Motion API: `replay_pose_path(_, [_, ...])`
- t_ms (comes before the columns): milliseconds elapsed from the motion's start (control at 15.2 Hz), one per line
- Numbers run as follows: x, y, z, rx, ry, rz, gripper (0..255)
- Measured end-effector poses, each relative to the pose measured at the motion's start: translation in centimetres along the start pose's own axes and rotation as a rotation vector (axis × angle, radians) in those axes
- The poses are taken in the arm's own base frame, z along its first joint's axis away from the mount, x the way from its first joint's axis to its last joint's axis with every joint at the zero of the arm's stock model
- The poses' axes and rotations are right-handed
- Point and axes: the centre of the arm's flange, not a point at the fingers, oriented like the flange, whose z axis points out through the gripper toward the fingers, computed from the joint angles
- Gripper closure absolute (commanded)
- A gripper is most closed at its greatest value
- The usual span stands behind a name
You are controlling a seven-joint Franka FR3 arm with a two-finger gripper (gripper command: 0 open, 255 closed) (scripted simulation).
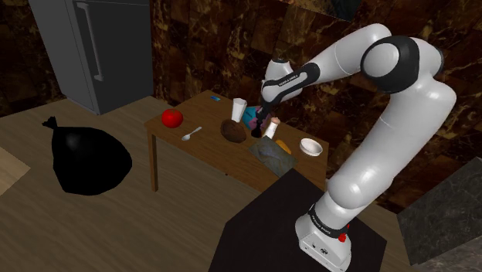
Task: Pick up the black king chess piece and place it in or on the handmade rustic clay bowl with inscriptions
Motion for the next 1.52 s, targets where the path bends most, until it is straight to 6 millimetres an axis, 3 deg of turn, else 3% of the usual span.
replay_pose_path(924, [18.0,3.5,-0.2,0.000,0.000,0.000,255])
replay_pose_path(1518, [18.7,2.8,4.1,0.000,0.000,0.000,255])
